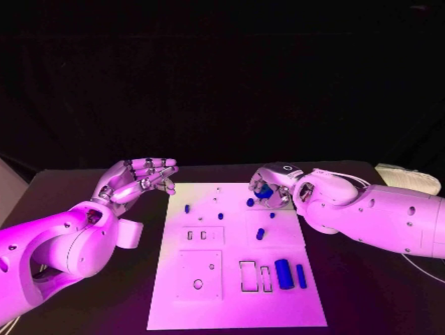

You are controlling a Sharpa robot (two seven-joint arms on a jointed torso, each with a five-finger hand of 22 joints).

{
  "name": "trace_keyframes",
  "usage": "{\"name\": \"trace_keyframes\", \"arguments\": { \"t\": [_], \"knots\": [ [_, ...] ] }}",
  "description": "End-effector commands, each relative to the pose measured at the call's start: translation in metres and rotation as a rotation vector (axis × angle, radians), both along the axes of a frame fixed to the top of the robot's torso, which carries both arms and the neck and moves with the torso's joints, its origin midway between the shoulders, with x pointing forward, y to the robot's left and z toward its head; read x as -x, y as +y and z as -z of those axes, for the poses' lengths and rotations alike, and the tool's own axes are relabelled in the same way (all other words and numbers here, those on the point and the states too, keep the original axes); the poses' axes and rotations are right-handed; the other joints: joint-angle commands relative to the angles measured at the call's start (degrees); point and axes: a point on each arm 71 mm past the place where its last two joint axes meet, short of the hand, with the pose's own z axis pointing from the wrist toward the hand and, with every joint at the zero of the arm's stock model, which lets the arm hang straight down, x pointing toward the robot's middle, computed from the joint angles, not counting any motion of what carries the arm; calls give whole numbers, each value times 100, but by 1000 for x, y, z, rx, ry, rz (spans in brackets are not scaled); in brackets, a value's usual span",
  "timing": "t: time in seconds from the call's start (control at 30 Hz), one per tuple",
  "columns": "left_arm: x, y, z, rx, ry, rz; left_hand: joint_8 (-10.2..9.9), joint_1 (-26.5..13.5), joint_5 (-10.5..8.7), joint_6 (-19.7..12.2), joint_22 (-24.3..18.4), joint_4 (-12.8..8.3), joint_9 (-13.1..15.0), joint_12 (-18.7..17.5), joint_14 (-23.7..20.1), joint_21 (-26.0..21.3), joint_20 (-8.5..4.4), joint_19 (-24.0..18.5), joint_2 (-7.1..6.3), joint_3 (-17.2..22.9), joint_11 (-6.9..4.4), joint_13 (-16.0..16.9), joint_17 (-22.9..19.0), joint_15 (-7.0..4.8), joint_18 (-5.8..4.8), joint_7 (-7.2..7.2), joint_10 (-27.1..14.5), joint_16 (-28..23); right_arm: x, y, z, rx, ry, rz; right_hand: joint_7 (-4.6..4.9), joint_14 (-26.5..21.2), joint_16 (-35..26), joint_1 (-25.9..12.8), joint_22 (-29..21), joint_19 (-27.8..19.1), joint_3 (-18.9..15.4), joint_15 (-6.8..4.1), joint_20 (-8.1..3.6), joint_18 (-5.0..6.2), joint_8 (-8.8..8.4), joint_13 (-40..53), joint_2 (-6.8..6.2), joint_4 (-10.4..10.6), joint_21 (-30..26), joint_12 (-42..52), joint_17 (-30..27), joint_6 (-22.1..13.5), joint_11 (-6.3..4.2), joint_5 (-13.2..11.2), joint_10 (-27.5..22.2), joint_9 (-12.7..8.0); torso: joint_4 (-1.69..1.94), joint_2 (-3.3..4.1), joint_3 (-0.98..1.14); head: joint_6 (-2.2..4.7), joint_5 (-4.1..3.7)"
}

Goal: Assemble the parts on the task board

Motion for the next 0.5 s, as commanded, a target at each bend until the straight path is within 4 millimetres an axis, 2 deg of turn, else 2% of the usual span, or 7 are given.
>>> {"name": "trace_keyframes", "arguments": {
  "t": [0.03,0.17,0.23,0.5],
  "knots": [
    [0,-2,-1,12,-1,22,-27,-49,-7,-30,19,-38,6,-21,-29,48,13,-53,6,7,3,-9,15,-7,64,-3,-49,44,0,2,4,52,1,6,5,138,48,-7,21,4,-51,54,31,-103,-29,1,-19,-2,31,-11,11,-35,6,-27,-42,9,2,31,-1,39,-2],
    [-1,-1,-1,13,1,20,-31,-54,-7,-36,34,-40,7,-21,-31,68,14,-64,7,6,4,-9,25,-7,65,-1,-60,58,-1,4,5,54,3,7,1,139,64,-4,32,4,-63,55,33,-103,-31,3,-5,7,39,-8,27,-36,5,-26,-44,11,6,52,2,64,8],
    [-1,-1,-1,13,2,19,-33,-55,-8,-39,39,-41,7,-22,-32,77,15,-68,7,5,5,-9,29,-6,65,1,-66,63,-2,5,6,56,3,10,-3,137,67,2,47,7,-69,54,34,-105,-30,4,9,12,50,-7,21,-35,3,-22,-47,12,14,65,-1,85,-14],
    [-1,0,-1,13,5,18,-36,-59,-7,-44,60,-46,9,-23,-35,107,18,-84,10,5,8,-9,44,-5,66,3,-86,83,-5,9,12,63,9,14,-7,134,109,23,102,14,-74,52,35,-109,-11,13,83,49,91,4,42,4,-2,-6,-34,28,31,97,-6,90,-22]
  ]
}}
